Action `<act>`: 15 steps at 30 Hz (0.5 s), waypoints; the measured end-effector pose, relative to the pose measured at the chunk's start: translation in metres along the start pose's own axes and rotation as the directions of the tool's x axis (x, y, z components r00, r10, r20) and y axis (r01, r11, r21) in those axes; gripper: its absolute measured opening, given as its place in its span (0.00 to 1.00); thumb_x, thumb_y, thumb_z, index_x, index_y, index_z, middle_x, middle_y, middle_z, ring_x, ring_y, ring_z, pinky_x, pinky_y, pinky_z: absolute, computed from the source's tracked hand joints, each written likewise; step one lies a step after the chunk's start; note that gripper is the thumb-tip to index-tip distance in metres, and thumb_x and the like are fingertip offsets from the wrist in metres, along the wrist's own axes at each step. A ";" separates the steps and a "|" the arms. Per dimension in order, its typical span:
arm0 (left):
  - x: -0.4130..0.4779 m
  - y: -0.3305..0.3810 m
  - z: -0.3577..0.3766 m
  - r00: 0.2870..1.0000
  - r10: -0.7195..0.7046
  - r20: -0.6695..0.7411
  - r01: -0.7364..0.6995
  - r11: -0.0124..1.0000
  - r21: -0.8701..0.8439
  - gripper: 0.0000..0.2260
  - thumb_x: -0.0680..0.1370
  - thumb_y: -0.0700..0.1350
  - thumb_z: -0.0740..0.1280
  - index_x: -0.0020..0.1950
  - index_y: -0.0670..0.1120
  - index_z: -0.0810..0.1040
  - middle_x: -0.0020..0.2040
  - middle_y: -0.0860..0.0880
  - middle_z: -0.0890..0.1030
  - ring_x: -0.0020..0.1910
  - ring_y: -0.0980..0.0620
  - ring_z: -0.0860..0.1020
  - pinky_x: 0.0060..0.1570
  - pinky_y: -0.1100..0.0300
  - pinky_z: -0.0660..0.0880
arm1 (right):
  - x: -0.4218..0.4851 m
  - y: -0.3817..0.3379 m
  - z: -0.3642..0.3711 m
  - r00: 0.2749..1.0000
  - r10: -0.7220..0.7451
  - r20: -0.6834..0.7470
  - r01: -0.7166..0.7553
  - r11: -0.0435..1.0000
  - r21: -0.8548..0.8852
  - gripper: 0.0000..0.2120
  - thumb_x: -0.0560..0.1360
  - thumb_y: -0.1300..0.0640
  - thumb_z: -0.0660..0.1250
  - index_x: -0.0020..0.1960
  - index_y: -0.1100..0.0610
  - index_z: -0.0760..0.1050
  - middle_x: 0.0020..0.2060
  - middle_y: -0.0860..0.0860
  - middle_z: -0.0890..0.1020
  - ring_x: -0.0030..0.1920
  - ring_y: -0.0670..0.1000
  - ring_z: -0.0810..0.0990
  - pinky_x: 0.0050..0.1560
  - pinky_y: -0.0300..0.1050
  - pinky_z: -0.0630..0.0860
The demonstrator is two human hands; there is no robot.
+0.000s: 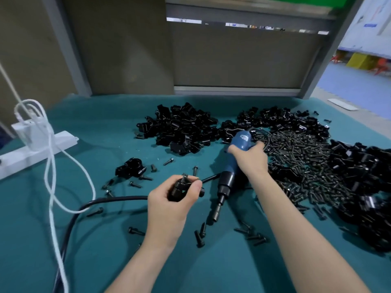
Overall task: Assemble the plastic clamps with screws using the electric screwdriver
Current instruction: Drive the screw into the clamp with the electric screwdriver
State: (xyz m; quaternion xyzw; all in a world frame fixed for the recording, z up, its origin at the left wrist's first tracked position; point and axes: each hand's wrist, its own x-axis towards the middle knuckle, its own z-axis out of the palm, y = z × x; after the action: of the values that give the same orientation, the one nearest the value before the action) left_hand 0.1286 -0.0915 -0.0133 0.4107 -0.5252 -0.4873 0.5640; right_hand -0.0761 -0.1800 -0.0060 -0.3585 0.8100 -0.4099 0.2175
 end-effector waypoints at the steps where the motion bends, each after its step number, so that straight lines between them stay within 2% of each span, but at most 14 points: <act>1: 0.000 0.000 0.000 1.000 -0.003 0.004 0.003 1.000 0.000 0.02 0.70 0.49 0.71 0.39 0.53 0.83 0.33 0.50 0.83 0.25 0.62 0.70 0.26 0.72 0.66 | 0.002 0.002 0.001 0.998 0.001 -0.066 0.005 0.996 0.094 0.38 0.68 0.45 0.72 0.72 0.58 0.63 0.52 0.55 0.75 0.38 0.49 0.73 0.31 0.41 0.67; 2: 0.001 -0.001 0.000 1.000 -0.003 0.006 0.003 1.000 0.003 0.02 0.70 0.50 0.71 0.38 0.53 0.83 0.33 0.49 0.83 0.25 0.62 0.70 0.26 0.72 0.66 | 0.003 0.002 0.002 0.994 0.002 -0.111 0.020 0.980 0.199 0.35 0.67 0.45 0.72 0.70 0.58 0.68 0.50 0.54 0.77 0.38 0.48 0.74 0.30 0.40 0.68; 4: 0.002 -0.002 0.000 1.000 0.005 0.003 -0.005 1.000 0.024 0.03 0.70 0.50 0.71 0.37 0.53 0.82 0.33 0.49 0.82 0.25 0.61 0.69 0.26 0.72 0.65 | 0.005 0.000 0.003 0.989 0.061 -0.136 0.010 0.883 0.469 0.20 0.66 0.48 0.72 0.53 0.58 0.79 0.46 0.53 0.82 0.37 0.49 0.78 0.29 0.38 0.70; 5: 0.002 -0.003 0.000 1.000 0.010 0.000 -0.010 0.999 0.042 0.04 0.71 0.50 0.71 0.37 0.53 0.82 0.32 0.48 0.81 0.25 0.61 0.69 0.26 0.72 0.65 | 0.006 -0.004 0.001 0.985 0.133 -0.109 -0.040 0.792 0.609 0.13 0.66 0.49 0.72 0.45 0.57 0.78 0.42 0.52 0.83 0.36 0.49 0.78 0.28 0.37 0.70; 6: 0.003 -0.003 -0.001 1.000 0.015 -0.003 -0.015 0.998 0.056 0.04 0.71 0.50 0.71 0.36 0.52 0.81 0.32 0.48 0.80 0.25 0.60 0.68 0.26 0.71 0.65 | 0.008 -0.009 -0.001 0.981 0.191 -0.047 -0.097 0.679 0.728 0.11 0.67 0.50 0.73 0.41 0.56 0.76 0.39 0.51 0.82 0.35 0.49 0.78 0.27 0.37 0.71; 8: 0.005 -0.004 -0.001 1.000 0.021 -0.006 -0.021 0.997 0.068 0.06 0.71 0.52 0.73 0.36 0.53 0.81 0.33 0.45 0.80 0.26 0.58 0.67 0.26 0.68 0.65 | 0.011 -0.016 -0.004 0.960 0.244 0.135 -0.225 0.390 0.893 0.11 0.68 0.49 0.72 0.43 0.54 0.74 0.40 0.49 0.81 0.37 0.49 0.80 0.29 0.37 0.73; 10: 0.005 -0.005 -0.001 1.000 0.030 -0.006 -0.030 0.997 0.077 0.10 0.68 0.58 0.73 0.37 0.52 0.80 0.35 0.42 0.80 0.27 0.57 0.68 0.27 0.68 0.66 | 0.013 -0.016 -0.007 0.933 0.259 0.251 -0.292 0.136 0.947 0.12 0.70 0.46 0.71 0.45 0.53 0.74 0.40 0.49 0.80 0.37 0.49 0.80 0.31 0.38 0.77; 12: 0.006 -0.008 0.001 0.999 0.037 -0.007 -0.036 0.993 0.109 0.14 0.66 0.61 0.69 0.37 0.51 0.79 0.34 0.43 0.80 0.29 0.55 0.71 0.30 0.68 0.67 | 0.013 -0.013 -0.008 0.927 0.168 0.335 -0.324 -0.089 0.942 0.14 0.71 0.47 0.71 0.47 0.56 0.74 0.39 0.50 0.80 0.35 0.51 0.81 0.40 0.48 0.82; 13: 0.005 -0.010 0.001 0.999 0.034 -0.003 -0.033 0.989 0.143 0.15 0.66 0.62 0.68 0.38 0.50 0.79 0.34 0.44 0.80 0.30 0.54 0.72 0.31 0.68 0.68 | 0.012 -0.011 -0.010 0.928 0.091 0.361 -0.342 -0.178 0.923 0.15 0.73 0.48 0.70 0.51 0.57 0.74 0.40 0.52 0.80 0.35 0.52 0.81 0.47 0.55 0.81; 15: 0.006 -0.012 0.001 1.000 0.027 0.006 -0.027 0.977 0.210 0.16 0.66 0.63 0.67 0.38 0.50 0.79 0.34 0.45 0.80 0.32 0.51 0.73 0.32 0.66 0.69 | 0.013 -0.012 -0.017 0.930 -0.025 0.367 -0.360 -0.263 0.895 0.16 0.75 0.51 0.69 0.58 0.58 0.72 0.42 0.54 0.81 0.38 0.53 0.83 0.55 0.62 0.78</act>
State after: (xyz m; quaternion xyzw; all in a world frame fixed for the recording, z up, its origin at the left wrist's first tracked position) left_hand 0.1259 -0.0994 -0.0240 0.4598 -0.5801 -0.4222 0.5233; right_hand -0.0908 -0.1854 0.0127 0.0208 0.1846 -0.8023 0.5672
